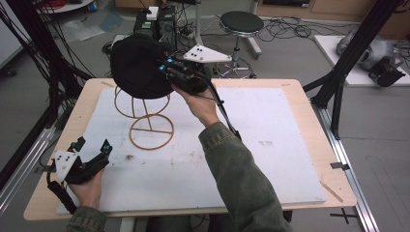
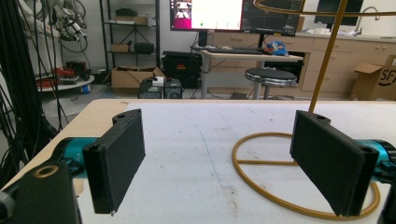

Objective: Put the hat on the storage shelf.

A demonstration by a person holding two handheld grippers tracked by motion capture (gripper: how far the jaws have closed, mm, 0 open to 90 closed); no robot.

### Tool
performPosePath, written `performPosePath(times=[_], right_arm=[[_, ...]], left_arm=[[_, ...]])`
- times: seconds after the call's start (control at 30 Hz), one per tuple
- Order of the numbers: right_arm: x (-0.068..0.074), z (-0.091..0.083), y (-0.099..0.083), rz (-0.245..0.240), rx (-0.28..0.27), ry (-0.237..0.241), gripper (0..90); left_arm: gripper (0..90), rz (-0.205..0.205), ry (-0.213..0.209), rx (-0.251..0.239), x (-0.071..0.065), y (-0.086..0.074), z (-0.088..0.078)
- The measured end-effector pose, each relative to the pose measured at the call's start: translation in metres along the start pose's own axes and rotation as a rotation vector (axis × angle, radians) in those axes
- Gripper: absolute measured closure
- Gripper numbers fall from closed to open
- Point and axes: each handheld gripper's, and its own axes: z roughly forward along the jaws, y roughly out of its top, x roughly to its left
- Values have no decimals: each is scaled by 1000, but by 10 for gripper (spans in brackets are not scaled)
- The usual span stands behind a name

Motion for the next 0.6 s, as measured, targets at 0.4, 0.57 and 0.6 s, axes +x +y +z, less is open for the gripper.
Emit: performPosePath(times=[0.4, 0.57, 0.6], right_arm=[[15, 35, -16, -34, 124, 12, 871], [17, 40, -23, -44, 196, -7, 866], [17, 40, -23, -44, 196, -7, 866]], left_arm=[[181, -4, -5, -5, -1, 2, -1], [181, -1, -7, -2, -1, 2, 0], [181, -3, -7, -4, -1, 2, 0]])
